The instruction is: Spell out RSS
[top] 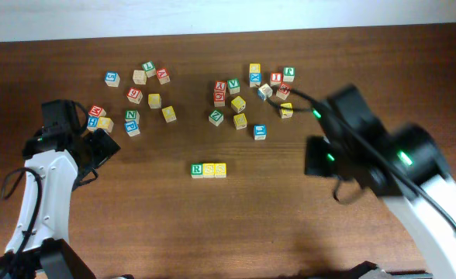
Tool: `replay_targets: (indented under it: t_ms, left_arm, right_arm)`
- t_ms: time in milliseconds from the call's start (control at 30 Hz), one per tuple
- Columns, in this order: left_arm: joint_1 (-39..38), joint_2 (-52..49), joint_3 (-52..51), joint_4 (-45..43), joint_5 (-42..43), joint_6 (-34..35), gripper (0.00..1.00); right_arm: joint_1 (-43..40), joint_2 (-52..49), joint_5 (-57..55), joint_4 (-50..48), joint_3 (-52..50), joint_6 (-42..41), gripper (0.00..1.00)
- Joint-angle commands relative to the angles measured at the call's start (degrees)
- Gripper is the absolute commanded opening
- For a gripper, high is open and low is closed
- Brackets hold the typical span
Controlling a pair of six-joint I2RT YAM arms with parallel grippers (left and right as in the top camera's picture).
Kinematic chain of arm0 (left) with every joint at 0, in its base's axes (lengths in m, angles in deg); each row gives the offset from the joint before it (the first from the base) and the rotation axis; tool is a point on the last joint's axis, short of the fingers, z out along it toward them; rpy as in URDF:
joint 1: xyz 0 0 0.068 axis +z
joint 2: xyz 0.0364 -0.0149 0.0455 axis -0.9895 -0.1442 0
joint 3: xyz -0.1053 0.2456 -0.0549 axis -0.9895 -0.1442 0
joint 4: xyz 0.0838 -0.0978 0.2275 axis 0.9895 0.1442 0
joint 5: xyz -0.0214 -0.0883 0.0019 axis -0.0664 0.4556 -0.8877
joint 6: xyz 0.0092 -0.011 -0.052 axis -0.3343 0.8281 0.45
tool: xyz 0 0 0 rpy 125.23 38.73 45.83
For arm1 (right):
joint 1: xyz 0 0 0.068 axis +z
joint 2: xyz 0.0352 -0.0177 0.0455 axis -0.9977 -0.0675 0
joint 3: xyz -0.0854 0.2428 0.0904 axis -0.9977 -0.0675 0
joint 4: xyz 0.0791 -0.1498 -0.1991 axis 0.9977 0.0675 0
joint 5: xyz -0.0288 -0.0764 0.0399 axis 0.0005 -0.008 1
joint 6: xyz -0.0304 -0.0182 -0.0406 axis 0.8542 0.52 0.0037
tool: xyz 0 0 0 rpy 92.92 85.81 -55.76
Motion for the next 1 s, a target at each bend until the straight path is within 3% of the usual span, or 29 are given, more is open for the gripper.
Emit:
replay_targets:
  t_ms: [0,267,833,967]
  left_arm:
    - [0.2,1.0,1.1,0.1,-0.7,-0.1,0.99]
    - [0.2,1.0,1.1,0.1,-0.7,-0.1,0.99]
    - [0.3,1.0,1.1,0.1,-0.7,-0.1,0.99]
    - [0.3,1.0,1.1,0.1,-0.7,-0.1,0.99]
  right_arm:
    - [0.0,8.5,1.6,0.2,-5.2,-1.2,0.98]
    - [0.0,17.3,9.6,2.4,-8.0,-1.2,0.98]
    - [-0.1,16.0,4.3,2.7,-8.4,-0.4,0.98]
    - [-2.9,18.1,3.9,-1.8,-11.2,6.0,0.98]
